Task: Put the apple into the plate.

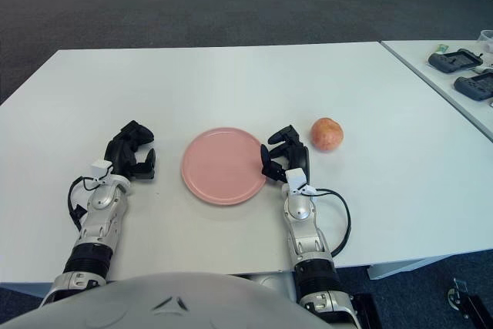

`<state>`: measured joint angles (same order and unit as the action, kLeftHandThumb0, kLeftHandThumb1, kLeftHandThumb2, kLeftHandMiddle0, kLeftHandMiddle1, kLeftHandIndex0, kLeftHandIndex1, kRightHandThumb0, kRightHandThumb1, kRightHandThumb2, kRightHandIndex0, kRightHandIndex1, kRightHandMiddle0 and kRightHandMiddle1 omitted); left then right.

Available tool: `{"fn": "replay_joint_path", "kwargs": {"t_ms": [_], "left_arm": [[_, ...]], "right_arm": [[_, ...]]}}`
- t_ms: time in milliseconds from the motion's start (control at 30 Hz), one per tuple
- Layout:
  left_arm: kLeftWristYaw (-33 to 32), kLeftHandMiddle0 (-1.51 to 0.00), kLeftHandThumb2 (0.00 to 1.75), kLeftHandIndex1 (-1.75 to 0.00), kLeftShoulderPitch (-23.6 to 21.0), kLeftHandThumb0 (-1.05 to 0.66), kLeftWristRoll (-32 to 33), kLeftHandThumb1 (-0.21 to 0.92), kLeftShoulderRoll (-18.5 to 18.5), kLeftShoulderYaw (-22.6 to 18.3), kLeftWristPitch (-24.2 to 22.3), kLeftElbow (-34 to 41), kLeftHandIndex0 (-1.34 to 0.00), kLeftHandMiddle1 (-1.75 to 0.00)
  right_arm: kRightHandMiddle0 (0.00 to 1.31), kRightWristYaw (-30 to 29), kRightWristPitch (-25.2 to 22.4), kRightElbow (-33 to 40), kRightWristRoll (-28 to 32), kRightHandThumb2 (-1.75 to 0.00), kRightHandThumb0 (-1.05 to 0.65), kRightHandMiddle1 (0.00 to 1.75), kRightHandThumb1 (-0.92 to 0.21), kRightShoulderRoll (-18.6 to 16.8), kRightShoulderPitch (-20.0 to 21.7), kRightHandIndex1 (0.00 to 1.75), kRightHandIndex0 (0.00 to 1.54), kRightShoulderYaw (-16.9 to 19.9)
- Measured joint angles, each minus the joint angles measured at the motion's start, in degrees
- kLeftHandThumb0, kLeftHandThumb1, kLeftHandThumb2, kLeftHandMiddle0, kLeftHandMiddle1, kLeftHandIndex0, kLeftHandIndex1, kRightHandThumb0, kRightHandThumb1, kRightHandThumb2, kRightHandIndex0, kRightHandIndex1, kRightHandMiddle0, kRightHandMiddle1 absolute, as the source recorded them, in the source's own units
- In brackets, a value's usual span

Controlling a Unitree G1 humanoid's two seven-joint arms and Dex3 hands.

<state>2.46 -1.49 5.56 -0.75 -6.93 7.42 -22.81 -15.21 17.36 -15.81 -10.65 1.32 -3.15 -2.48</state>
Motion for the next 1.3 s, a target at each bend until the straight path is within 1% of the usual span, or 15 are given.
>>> {"fn": "replay_joint_path", "kwargs": {"t_ms": [233, 367, 467, 500, 567, 633, 667, 700, 767, 800, 867, 967, 1167, 1233, 1300], "left_arm": [[0.0, -0.93, 1.75, -1.65, -0.1, -0.01, 0.1, -0.09, 0.0, 0.0, -0.4, 0.2, -0.73, -1.75], [0.0, -0.92, 1.75, -1.64, -0.1, -0.01, 0.3, -0.09, 0.0, 0.0, -0.7, 0.3, -0.73, -1.75], [0.0, -0.92, 1.75, -1.64, -0.1, -0.01, 0.5, -0.09, 0.0, 0.0, -0.8, 0.3, -0.73, -1.75], [0.0, -0.92, 1.75, -1.64, -0.1, -0.01, 0.5, -0.09, 0.0, 0.0, -0.8, 0.3, -0.73, -1.75], [0.0, -0.92, 1.75, -1.64, -0.1, -0.01, 0.5, -0.09, 0.0, 0.0, -0.8, 0.3, -0.73, -1.75], [0.0, -0.92, 1.75, -1.64, -0.1, -0.01, 0.5, -0.09, 0.0, -0.1, -0.8, 0.2, -0.73, -1.75], [0.0, -0.92, 1.75, -1.64, -0.2, -0.01, 0.5, -0.09, 0.0, -0.1, -0.8, 0.2, -0.73, -1.75], [0.0, -0.92, 1.75, -1.64, -0.2, -0.01, 0.5, -0.09, 0.1, -0.1, -0.8, 0.2, -0.73, -1.75], [0.0, -0.92, 1.75, -1.64, -0.2, -0.01, 0.5, -0.09, 0.1, -0.1, -0.8, 0.1, -0.73, -1.75], [0.0, -0.92, 1.75, -1.64, -0.2, -0.01, 0.5, -0.09, 0.1, -0.1, -0.8, 0.1, -0.73, -1.75], [-0.1, -0.92, 1.75, -1.65, -0.2, -0.01, 0.5, -0.09, 0.1, -0.1, -0.8, 0.1, -0.73, -1.75], [-0.1, -0.92, 1.75, -1.65, -0.2, -0.01, 0.5, -0.09, 0.1, -0.1, -0.8, 0.1, -0.73, -1.75], [-0.2, -0.92, 1.75, -1.65, -0.2, -0.01, 0.4, -0.09, 0.1, 0.1, -0.8, 0.2, -0.73, -1.75], [-0.2, -0.92, 1.75, -1.65, -0.2, -0.01, 0.3, -0.09, 0.0, 0.1, -0.8, 0.2, -0.73, -1.75], [-0.2, -0.92, 1.75, -1.65, -0.2, -0.01, 0.3, -0.09, 0.0, 0.2, -0.8, 0.2, -0.73, -1.75]], "right_arm": [[0.44, -0.6, -1.7, 3.9, -1.6, -1.06, -0.41, 1.75, -0.53, 0.0, -1.5, 1.52, 0.66, 0.0], [0.38, -1.9, -2.1, 8.0, -6.1, -0.95, -0.4, 1.75, -0.61, 0.7, -3.4, 1.53, 0.58, -0.4], [0.26, -3.0, -2.1, 11.0, -10.6, -0.68, -0.37, 1.75, -0.81, 2.3, -4.3, 1.42, 0.33, -0.8], [0.24, -3.1, -2.1, 11.8, -12.0, -0.65, -0.36, 1.75, -0.83, 3.0, -4.5, 1.4, 0.29, -0.9], [0.21, -3.6, -2.0, 13.1, -15.3, -0.57, -0.36, 1.75, -0.89, 4.9, -4.6, 1.24, 0.12, -1.1], [0.19, -4.4, -1.8, 13.6, -18.4, -0.55, -0.35, 1.75, -0.9, 6.9, -4.5, 1.12, 0.06, -1.3], [0.16, -4.8, -1.8, 13.7, -19.7, -0.62, -0.4, 1.65, -0.86, 7.9, -4.4, 1.06, 0.05, -1.3], [0.1, -5.1, -1.8, 13.6, -21.0, -0.77, -0.47, 1.51, -0.77, 8.9, -4.2, 0.95, 0.03, -1.4], [0.04, -5.6, -1.7, 13.2, -23.2, -0.92, -0.58, 1.26, -0.65, 10.9, -3.6, 0.69, 0.01, -1.5], [0.03, -5.9, -1.6, 12.8, -24.3, -0.93, -0.6, 1.2, -0.64, 11.8, -3.2, 0.62, 0.01, -1.5], [0.01, -6.8, -1.6, 11.9, -26.2, -0.95, -0.67, 1.0, -0.6, 13.4, -2.2, 0.33, 0.0, -1.4], [0.0, -7.6, -2.1, 11.1, -28.3, -0.94, -0.72, 0.8, -0.55, 15.7, -0.6, 0.11, 0.0, -1.2], [0.0, -8.2, -5.2, 11.5, -30.0, -0.93, -0.73, 0.47, -0.44, 16.8, 0.9, 0.01, 0.0, -1.1], [0.0, -7.8, -7.4, 12.6, -30.8, -0.93, -0.74, 0.41, -0.43, 16.7, 0.9, 0.01, 0.0, -1.2], [0.0, -7.1, -10.3, 14.2, -31.4, -0.93, -0.75, 0.25, -0.4, 16.2, 1.0, 0.0, 0.0, -1.2]]}}
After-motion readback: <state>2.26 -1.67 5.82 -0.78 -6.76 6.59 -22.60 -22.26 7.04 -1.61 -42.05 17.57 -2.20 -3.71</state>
